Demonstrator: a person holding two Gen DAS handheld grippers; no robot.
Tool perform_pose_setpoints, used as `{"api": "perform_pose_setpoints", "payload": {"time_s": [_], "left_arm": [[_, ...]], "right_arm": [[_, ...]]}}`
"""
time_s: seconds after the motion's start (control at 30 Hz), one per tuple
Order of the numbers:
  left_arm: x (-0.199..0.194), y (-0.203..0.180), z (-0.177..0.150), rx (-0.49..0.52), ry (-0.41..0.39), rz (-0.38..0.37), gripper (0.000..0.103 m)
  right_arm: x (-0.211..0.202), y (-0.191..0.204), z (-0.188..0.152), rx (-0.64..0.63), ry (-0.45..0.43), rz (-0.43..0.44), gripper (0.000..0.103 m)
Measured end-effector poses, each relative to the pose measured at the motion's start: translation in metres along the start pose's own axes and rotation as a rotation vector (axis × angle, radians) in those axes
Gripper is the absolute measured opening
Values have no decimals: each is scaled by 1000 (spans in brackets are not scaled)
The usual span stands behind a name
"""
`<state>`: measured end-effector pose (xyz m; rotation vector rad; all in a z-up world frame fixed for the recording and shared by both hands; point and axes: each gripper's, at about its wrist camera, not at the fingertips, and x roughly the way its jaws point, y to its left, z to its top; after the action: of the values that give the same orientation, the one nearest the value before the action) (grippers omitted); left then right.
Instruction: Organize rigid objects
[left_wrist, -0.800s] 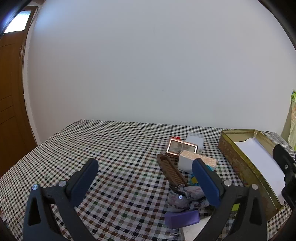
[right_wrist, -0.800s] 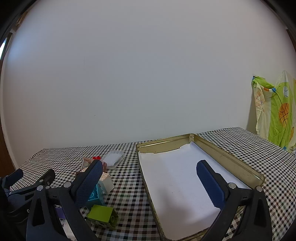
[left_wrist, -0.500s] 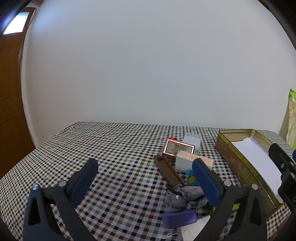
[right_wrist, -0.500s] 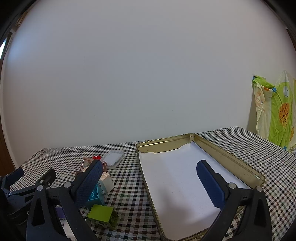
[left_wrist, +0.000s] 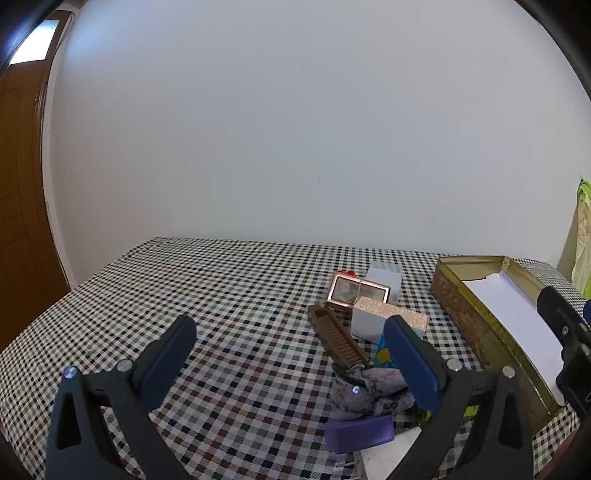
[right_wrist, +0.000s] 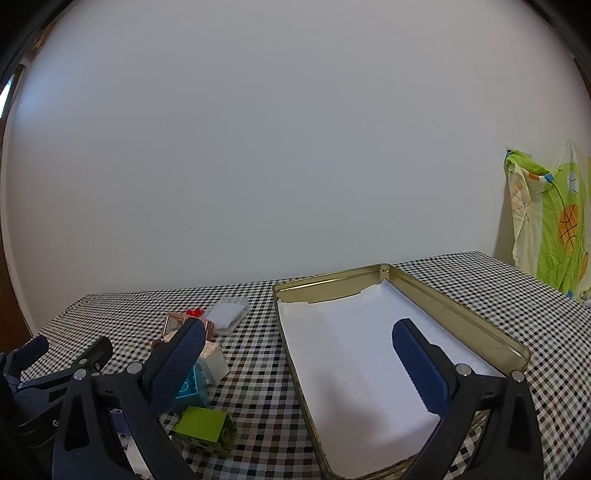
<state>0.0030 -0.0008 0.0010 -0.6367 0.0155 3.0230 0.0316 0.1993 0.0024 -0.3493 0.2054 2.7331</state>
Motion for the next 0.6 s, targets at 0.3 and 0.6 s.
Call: {"api": "perform_pose_setpoints", "payload": {"time_s": [0.3, 0.6], "left_arm": [[-2, -1, -2, 3, 9, 18, 103], [-1, 3, -4, -18, 36, 18, 103]], "right_arm": [[-3, -3, 0, 1, 2, 7, 102], [-5, -2, 1, 9, 6, 15, 102]]}}
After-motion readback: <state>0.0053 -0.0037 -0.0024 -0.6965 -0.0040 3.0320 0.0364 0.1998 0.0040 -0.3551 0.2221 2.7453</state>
